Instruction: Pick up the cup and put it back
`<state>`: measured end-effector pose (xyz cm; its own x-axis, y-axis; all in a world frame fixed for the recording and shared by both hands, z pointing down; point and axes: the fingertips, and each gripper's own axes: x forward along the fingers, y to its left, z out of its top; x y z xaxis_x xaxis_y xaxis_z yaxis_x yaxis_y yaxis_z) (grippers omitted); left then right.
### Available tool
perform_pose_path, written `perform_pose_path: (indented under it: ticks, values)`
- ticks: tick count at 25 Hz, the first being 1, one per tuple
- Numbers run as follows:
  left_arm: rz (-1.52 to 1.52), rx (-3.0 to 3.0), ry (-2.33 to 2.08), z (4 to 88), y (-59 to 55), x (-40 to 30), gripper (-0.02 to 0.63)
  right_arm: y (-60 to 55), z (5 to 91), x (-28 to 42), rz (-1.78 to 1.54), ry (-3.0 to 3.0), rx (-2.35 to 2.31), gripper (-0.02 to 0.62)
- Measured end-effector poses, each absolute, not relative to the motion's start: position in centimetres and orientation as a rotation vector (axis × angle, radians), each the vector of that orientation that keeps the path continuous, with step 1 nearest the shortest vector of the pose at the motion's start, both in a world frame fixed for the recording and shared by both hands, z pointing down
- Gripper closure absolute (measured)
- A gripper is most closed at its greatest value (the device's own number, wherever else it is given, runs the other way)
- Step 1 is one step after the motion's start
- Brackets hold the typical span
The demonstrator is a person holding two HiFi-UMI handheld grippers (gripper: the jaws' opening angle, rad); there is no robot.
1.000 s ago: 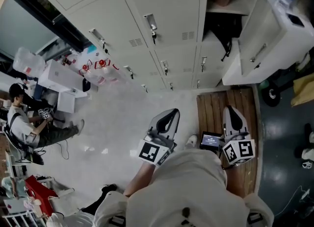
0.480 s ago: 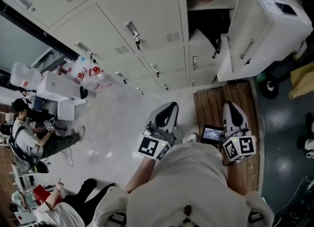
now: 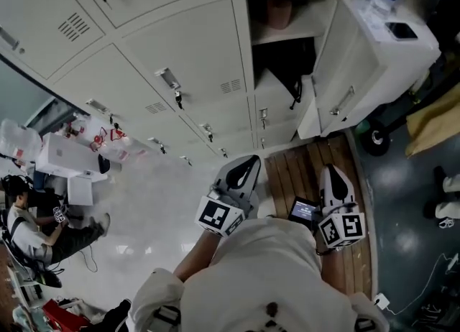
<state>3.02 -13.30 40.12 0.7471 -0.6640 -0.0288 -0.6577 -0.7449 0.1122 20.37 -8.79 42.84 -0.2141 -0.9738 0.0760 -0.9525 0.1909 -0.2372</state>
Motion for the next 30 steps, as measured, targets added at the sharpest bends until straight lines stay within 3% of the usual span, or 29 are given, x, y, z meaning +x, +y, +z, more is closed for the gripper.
perform_pose_path:
  ticks: [22, 23, 25, 26, 30]
  values:
    - [-0.201, 2.927, -0.851, 35.0, -33.0, 4.1, 0.598, -31.7, 36.2, 15.7, -0.254, 2.429, -1.840, 0.563]
    - [-0.198, 2.930, -0.846, 34.9, -33.5, 3.9, 0.598, -33.1, 35.8, 15.6, -0.243, 2.432, -1.836, 0.538]
    - [-0.207, 2.934, -0.838, 34.5, -34.4, 3.6, 0.598, -35.8, 35.3, 15.3, -0.231, 2.453, -1.823, 0.394]
    - [-0.216, 2.936, -0.830, 34.3, -34.7, 3.5, 0.598, -37.1, 35.0, 15.4, -0.223, 2.460, -1.830, 0.362]
    - [-0.249, 2.956, -0.790, 33.2, -35.8, 3.3, 0.598, -41.9, 33.8, 16.3, -0.166, 2.444, -1.904, 0.311]
